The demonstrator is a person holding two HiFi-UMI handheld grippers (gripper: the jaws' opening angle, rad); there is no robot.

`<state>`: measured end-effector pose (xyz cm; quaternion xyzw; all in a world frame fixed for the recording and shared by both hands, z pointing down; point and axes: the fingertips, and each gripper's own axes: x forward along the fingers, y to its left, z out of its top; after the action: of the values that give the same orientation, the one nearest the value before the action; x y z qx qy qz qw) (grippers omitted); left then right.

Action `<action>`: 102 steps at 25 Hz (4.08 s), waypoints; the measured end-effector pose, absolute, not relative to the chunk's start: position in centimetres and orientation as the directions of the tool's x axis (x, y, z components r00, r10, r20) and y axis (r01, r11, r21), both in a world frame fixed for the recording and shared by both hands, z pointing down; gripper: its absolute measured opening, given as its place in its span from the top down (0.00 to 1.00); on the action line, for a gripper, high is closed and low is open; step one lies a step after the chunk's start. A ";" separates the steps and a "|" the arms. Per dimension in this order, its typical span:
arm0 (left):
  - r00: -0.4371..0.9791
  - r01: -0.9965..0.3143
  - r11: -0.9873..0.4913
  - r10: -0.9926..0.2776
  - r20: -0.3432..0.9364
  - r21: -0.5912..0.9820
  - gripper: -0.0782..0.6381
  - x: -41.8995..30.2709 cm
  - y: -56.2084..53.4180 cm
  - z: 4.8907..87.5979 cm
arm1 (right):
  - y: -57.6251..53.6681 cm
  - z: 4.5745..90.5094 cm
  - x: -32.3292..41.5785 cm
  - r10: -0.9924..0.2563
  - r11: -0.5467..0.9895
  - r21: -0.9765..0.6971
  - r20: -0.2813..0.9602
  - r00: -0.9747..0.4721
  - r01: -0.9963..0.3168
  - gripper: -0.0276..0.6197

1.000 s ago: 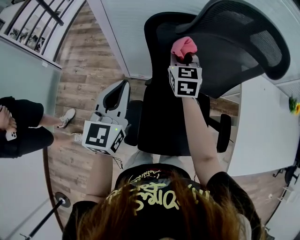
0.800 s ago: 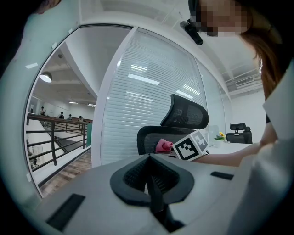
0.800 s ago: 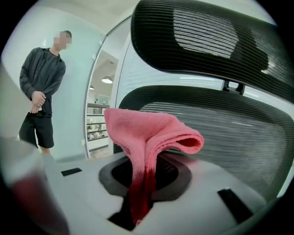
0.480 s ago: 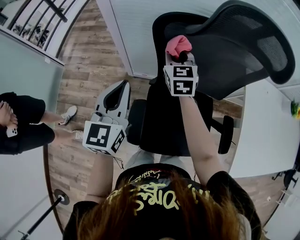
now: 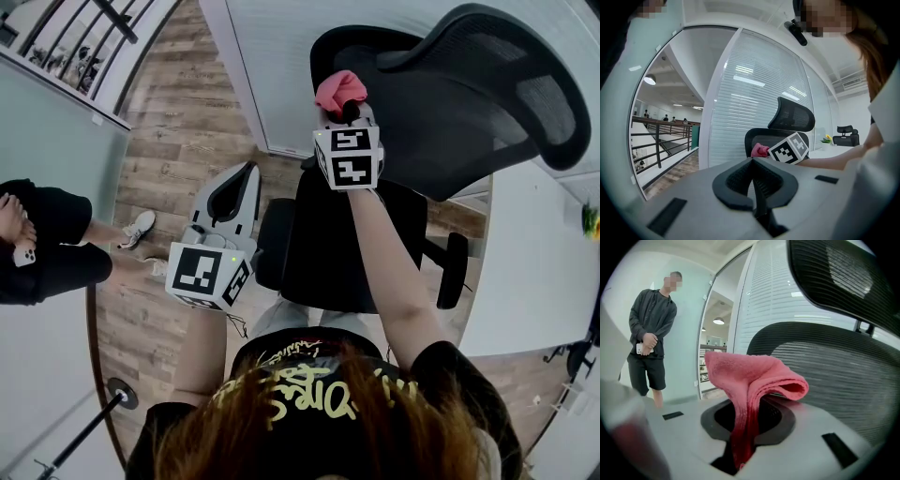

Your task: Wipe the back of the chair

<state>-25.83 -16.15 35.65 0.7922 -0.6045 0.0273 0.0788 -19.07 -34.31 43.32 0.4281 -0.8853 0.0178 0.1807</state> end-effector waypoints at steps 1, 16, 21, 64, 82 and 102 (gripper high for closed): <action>0.267 -0.962 -0.256 -0.954 0.138 0.091 0.90 -25.8 -16.1 35.6 | -34.2 43.4 -19.5 -0.742 0.644 0.119 0.338 -0.579 -0.755 0.86; 0.276 -0.960 -0.266 -0.952 0.134 0.087 0.90 -24.2 -15.8 35.1 | -30.3 40.2 -16.6 -0.711 0.691 0.033 0.213 -0.670 -0.722 0.86; 0.314 -0.949 -0.304 -0.940 0.134 0.088 0.90 -21.8 -16.5 35.0 | -30.0 40.2 -8.5 -0.790 0.605 0.093 0.197 -0.581 -0.791 0.86; 0.344 -0.939 -0.336 -0.925 0.163 0.079 0.90 -10.8 -17.6 35.2 | -36.5 47.3 24.1 -0.921 -0.020 0.064 0.387 0.043 -0.998 0.86; 0.339 -0.940 -0.328 -0.925 0.171 0.088 0.90 -14.7 -17.2 35.9 | -36.7 47.6 15.2 -0.926 0.081 0.085 0.374 -0.043 -0.993 0.86; 0.311 -0.950 -0.297 -0.934 0.177 0.100 0.90 -20.0 -16.7 36.8 | -36.1 47.8 4.5 -0.918 0.197 0.065 0.363 -0.161 -0.978 0.86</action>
<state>-19.99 -16.68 36.78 0.8043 -0.5854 0.0425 0.0930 4.46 -36.12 47.75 0.6268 -0.7562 0.0927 0.1635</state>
